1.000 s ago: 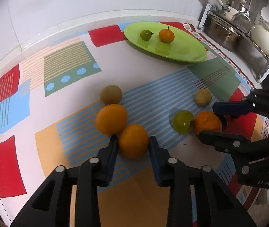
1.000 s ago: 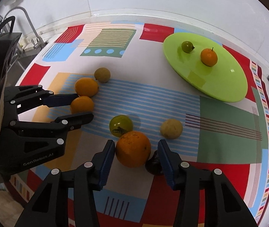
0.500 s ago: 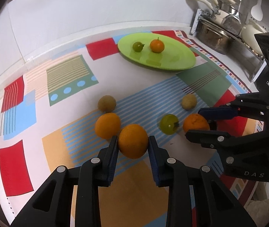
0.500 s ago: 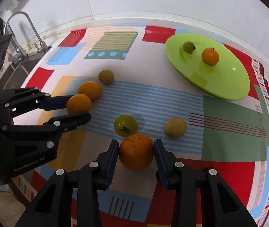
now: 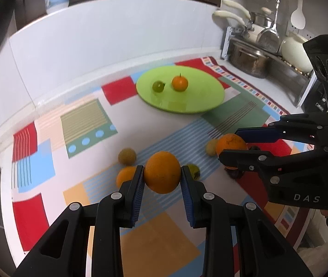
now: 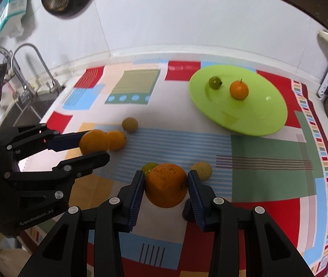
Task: Organize fruits
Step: 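Grasp an orange with the left gripper while the right gripper grasps another orange, then lower both held oranges onto the green plate and open both grippers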
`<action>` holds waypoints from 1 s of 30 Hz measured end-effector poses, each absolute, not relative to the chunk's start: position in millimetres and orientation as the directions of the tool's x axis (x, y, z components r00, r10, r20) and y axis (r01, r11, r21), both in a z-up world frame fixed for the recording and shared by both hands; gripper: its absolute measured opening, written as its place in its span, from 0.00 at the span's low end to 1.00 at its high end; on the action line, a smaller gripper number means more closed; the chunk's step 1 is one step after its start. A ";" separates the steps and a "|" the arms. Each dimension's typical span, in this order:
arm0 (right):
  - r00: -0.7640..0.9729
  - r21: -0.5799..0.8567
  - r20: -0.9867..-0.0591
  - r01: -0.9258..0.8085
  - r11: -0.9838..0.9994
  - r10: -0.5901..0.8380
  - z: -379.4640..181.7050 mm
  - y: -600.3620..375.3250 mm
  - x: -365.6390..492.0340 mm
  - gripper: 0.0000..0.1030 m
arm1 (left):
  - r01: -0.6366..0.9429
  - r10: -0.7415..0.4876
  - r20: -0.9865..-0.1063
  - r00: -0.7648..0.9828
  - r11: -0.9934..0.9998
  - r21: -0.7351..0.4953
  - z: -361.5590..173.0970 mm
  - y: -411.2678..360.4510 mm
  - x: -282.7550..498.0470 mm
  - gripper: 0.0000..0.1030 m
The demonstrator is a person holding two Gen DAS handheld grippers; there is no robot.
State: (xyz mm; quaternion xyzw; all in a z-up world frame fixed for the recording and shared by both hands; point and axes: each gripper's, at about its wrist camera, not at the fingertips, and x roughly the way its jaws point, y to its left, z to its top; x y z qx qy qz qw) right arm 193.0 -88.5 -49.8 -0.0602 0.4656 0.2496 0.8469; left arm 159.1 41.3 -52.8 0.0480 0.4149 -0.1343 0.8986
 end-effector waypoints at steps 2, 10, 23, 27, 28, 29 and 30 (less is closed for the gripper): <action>0.457 0.136 -0.808 -0.468 0.873 0.371 -44.6 -91.5 193.5 0.38 | 0.288 -0.204 -0.747 0.633 0.957 -0.018 -46.7 38.8 159.9 0.30; 0.532 0.153 -0.759 -0.413 0.898 0.374 -24.0 -109.2 198.3 0.38 | 0.318 -0.226 -0.702 0.676 0.948 0.001 -25.6 25.0 169.7 0.30; 0.616 0.161 -0.707 -0.339 0.927 0.347 0.2 -137.2 219.3 0.38 | 0.369 -0.266 -0.664 0.699 0.929 0.016 -1.3 2.2 197.1 0.30; 0.636 0.162 -0.692 -0.324 0.932 0.341 8.7 -143.4 228.3 0.38 | 0.378 -0.277 -0.654 0.704 0.926 0.014 6.0 -3.2 209.0 0.30; 0.639 0.162 -0.690 -0.321 0.933 0.339 10.0 -144.7 231.4 0.38 | 0.382 -0.283 -0.654 0.702 0.924 0.010 7.5 -4.5 213.4 0.30; 0.641 0.164 -0.689 -0.317 0.934 0.338 11.0 -145.9 234.7 0.38 | 0.381 -0.284 -0.655 0.701 0.924 0.007 8.5 -5.2 217.3 0.30; 0.642 0.166 -0.688 -0.313 0.935 0.337 12.0 -147.0 238.4 0.38 | 0.382 -0.287 -0.655 0.699 0.924 0.003 9.9 -5.9 221.9 0.30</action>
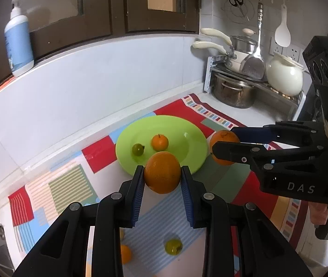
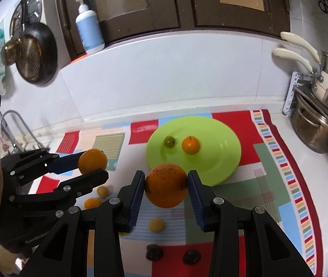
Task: Organize fruits
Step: 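Lower both held oranges onto the green plate and open both grippers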
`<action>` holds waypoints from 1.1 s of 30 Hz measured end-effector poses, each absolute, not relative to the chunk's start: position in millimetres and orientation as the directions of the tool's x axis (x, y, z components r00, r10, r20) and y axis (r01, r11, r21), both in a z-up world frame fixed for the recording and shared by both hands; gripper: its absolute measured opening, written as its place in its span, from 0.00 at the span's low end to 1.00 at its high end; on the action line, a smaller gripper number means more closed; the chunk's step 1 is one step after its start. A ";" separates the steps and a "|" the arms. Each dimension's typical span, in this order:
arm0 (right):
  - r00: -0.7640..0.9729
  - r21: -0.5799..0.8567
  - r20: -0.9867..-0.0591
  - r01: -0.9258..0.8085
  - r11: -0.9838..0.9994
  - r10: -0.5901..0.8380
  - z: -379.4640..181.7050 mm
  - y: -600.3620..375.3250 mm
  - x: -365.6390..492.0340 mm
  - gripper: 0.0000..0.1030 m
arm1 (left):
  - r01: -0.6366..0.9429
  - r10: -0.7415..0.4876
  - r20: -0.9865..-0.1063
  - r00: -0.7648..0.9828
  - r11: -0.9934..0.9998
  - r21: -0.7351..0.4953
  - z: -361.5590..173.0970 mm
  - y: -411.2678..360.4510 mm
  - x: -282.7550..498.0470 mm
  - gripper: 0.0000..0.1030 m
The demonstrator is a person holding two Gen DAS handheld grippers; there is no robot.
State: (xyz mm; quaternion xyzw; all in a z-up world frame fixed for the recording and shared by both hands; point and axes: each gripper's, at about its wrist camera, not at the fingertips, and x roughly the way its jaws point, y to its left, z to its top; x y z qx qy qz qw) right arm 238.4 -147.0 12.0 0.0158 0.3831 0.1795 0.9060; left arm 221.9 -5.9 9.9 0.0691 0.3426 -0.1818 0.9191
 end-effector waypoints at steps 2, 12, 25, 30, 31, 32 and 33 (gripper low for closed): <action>0.645 0.168 -0.688 -0.305 0.937 0.333 13.1 -148.9 246.3 0.38 | 0.384 -0.294 -0.654 0.697 0.923 -0.007 12.3 -7.1 230.7 0.30; 0.642 0.162 -0.702 -0.279 0.946 0.310 6.7 -155.4 285.7 0.38 | 0.400 -0.317 -0.681 0.661 0.916 -0.038 7.1 -14.5 274.1 0.30; 0.576 0.177 -0.761 -0.259 0.950 0.299 -32.9 -162.5 338.3 0.38 | 0.381 -0.269 -0.780 0.565 0.924 -0.042 -43.2 -26.5 330.1 0.30; 0.544 0.184 -0.785 -0.251 0.950 0.296 -54.4 -164.5 352.8 0.38 | 0.380 -0.257 -0.806 0.534 0.924 -0.043 -60.8 -29.9 344.1 0.30; 0.538 0.185 -0.789 -0.250 0.950 0.296 -58.9 -164.9 355.6 0.38 | 0.380 -0.255 -0.809 0.529 0.924 -0.043 -63.8 -29.9 346.2 0.30; 0.534 0.185 -0.793 -0.251 0.950 0.295 -62.2 -164.7 357.7 0.38 | 0.379 -0.254 -0.813 0.524 0.924 -0.045 -66.4 -30.3 348.1 0.30; 0.529 0.185 -0.796 -0.250 0.950 0.294 -65.6 -164.9 359.8 0.38 | 0.376 -0.254 -0.817 0.518 0.925 -0.049 -69.7 -30.4 350.3 0.30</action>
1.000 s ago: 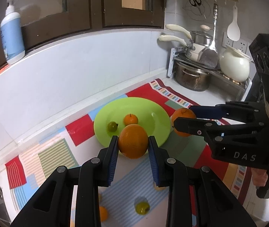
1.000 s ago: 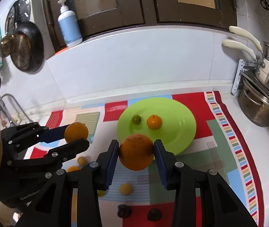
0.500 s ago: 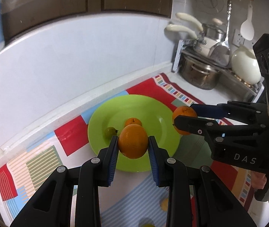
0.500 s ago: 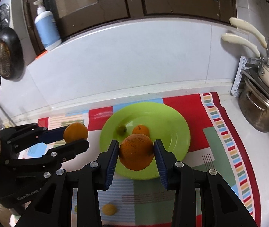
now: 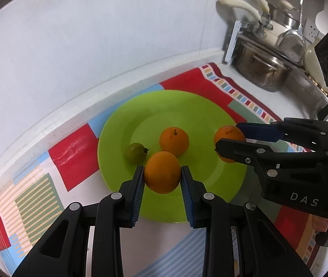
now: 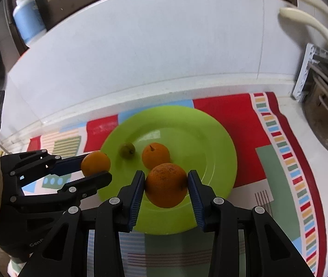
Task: Organize fruits
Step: 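Lower both held oranges onto the green plate and open both grippers, then withdraw both grippers from the plate toward the dark plums on the mat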
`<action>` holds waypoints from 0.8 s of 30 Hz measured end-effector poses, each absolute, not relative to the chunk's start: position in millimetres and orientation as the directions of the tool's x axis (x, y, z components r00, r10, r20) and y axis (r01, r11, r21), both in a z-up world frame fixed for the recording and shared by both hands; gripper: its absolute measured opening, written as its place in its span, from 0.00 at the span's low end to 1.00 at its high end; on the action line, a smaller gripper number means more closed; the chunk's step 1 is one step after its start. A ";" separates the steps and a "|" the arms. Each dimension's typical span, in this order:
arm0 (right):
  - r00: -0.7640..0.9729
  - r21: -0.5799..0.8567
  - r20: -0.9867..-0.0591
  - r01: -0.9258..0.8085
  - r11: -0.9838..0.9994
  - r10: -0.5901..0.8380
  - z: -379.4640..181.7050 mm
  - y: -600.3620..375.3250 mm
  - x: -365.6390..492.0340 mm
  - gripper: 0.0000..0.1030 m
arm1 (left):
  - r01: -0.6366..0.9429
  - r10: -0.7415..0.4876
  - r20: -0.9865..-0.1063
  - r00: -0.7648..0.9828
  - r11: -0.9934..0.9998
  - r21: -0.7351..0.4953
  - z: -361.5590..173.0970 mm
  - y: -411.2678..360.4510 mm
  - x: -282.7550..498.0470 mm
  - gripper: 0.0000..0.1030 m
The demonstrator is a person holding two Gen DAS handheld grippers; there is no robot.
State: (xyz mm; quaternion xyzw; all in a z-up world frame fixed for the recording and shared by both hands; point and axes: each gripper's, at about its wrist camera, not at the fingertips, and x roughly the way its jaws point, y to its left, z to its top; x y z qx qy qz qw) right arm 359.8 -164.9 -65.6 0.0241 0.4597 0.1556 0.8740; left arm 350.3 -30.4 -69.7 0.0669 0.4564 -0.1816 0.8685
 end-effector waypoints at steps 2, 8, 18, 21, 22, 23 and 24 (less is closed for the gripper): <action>0.520 0.187 -0.803 -0.246 0.951 0.292 -71.8 -166.1 364.0 0.38 | 0.372 -0.253 -0.822 0.510 0.926 -0.054 -74.4 -31.3 354.2 0.30; 0.501 0.190 -0.813 -0.251 0.949 0.296 -83.3 -164.9 372.7 0.38 | 0.376 -0.247 -0.835 0.492 0.925 -0.052 -84.9 -35.4 361.5 0.30; 0.514 0.181 -0.809 -0.241 0.953 0.284 -81.3 -166.0 373.5 0.48 | 0.352 -0.205 -0.813 0.545 0.936 0.000 -75.3 -32.5 353.7 0.41; 0.533 0.171 -0.801 -0.232 0.958 0.272 -73.3 -168.8 365.9 0.48 | 0.340 -0.199 -0.798 0.569 0.940 0.008 -65.2 -27.0 344.0 0.46; 0.541 0.168 -0.797 -0.227 0.959 0.268 -69.4 -169.8 361.5 0.48 | 0.330 -0.192 -0.789 0.584 0.944 0.015 -59.8 -24.6 337.9 0.50; 0.549 0.166 -0.793 -0.225 0.960 0.266 -66.1 -170.6 357.7 0.48 | 0.325 -0.188 -0.782 0.594 0.946 0.019 -56.0 -23.1 333.5 0.50; 0.556 0.162 -0.789 -0.223 0.961 0.262 -62.2 -171.3 353.0 0.48 | 0.321 -0.188 -0.773 0.606 0.947 0.022 -50.6 -21.2 326.8 0.50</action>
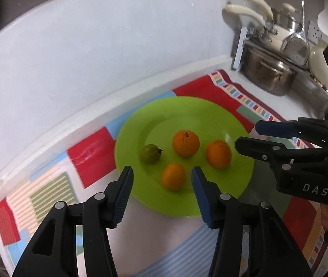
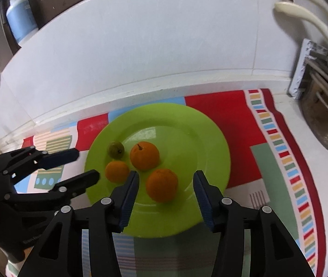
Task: Organize fruits
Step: 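Withdraw both grippers from the plate toward the dark plums on the mat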
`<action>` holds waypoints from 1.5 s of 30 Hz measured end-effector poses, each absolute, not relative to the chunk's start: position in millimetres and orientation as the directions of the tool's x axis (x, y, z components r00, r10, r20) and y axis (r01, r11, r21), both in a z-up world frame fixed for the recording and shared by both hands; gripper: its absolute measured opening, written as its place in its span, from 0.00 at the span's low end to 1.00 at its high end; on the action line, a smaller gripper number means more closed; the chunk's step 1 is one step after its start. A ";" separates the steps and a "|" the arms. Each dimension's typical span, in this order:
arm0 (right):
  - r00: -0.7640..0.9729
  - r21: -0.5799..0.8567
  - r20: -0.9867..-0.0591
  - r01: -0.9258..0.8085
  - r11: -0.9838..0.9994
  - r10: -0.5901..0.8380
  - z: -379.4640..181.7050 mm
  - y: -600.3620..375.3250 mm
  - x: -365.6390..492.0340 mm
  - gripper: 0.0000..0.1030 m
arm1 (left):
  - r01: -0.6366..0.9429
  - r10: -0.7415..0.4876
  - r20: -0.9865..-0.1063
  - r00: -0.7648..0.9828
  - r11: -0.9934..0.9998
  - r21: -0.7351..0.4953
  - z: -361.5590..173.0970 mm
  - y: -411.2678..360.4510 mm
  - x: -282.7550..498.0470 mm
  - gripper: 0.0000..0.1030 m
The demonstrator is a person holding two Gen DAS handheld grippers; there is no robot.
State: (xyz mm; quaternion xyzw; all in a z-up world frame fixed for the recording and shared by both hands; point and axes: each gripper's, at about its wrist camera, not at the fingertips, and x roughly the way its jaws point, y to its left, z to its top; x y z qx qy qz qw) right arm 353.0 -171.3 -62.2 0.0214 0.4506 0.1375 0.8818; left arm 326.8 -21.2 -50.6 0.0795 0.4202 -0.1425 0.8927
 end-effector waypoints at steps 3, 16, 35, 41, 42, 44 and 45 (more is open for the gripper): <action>0.580 0.140 -0.776 -0.224 0.965 0.247 -49.6 -171.7 337.0 0.50 | 0.309 -0.187 -0.748 0.637 0.951 0.025 -36.0 -16.4 309.1 0.55; 0.687 0.084 -0.689 -0.241 0.967 0.231 5.5 -173.1 257.2 0.55 | 0.322 -0.216 -0.639 0.739 0.945 0.052 18.3 -13.5 228.5 0.65; 0.772 0.003 -0.603 -0.249 0.968 0.201 26.0 -177.7 163.7 0.65 | 0.345 -0.231 -0.587 0.776 0.934 0.088 17.4 -25.8 144.2 0.77; 0.788 -0.046 -0.588 -0.257 0.965 0.181 21.5 -174.6 144.0 0.65 | 0.351 -0.241 -0.586 0.774 0.933 0.081 4.4 -26.2 129.0 0.77; 0.787 -0.049 -0.590 -0.260 0.964 0.182 19.7 -174.1 141.6 0.65 | 0.351 -0.239 -0.584 0.776 0.933 0.085 3.0 -26.6 127.1 0.77; 0.782 -0.049 -0.595 -0.265 0.963 0.185 15.3 -173.5 137.2 0.65 | 0.356 -0.243 -0.576 0.780 0.930 0.090 -0.6 -27.1 121.9 0.77; 0.778 -0.047 -0.599 -0.268 0.962 0.188 12.5 -173.5 135.3 0.65 | 0.357 -0.242 -0.573 0.783 0.929 0.096 -2.5 -27.9 119.8 0.77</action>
